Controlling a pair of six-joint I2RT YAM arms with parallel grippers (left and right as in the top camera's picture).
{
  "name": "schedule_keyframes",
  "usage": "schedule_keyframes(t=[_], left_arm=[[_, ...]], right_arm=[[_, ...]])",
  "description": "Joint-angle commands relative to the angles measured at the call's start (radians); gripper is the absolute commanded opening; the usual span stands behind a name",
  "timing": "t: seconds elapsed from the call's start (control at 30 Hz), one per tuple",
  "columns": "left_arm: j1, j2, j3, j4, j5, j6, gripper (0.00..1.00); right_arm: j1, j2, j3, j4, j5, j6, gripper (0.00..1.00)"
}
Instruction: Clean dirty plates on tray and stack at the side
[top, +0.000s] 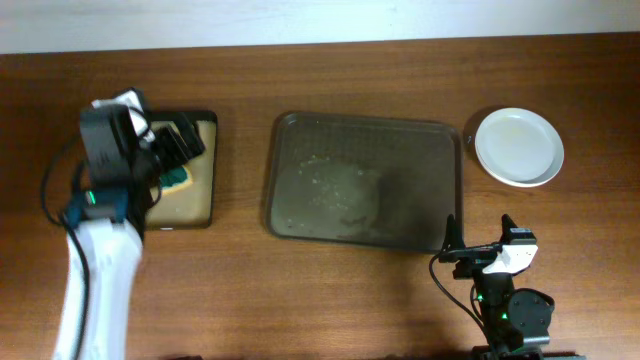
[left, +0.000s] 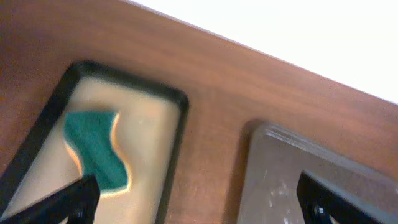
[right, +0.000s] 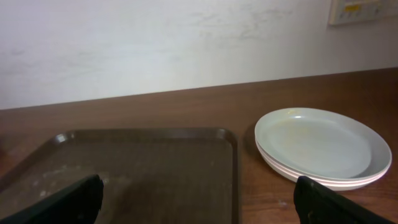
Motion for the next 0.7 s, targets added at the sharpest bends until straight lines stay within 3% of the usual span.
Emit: schedule_keyframes(t=[0.0,0.23,0.43,0.67], left_arm=[[-0.035,-0.296,-0.299,0.186,0.065,0.124,0.99],[-0.035,-0.846,-0.735,0.509,0.038,0.127,0.99],[-0.042,-1.07,-0.912,0.524,0.037,0.127,0.99],[-0.103,-1.216,-1.028,0.497,-0.084,0.127,0.99]], right_arm=[[0.009,-0.007,-0.005,-0.006,0.011,0.001,0.98],[0.009,-0.007,-0.005,-0.005,0.011,0.0,0.98],[0.009,-0.007,-0.005,-0.005,0.011,0.0,0.98],[0.009,-0.007,-0.005,-0.005,0.011,0.001,0.98]])
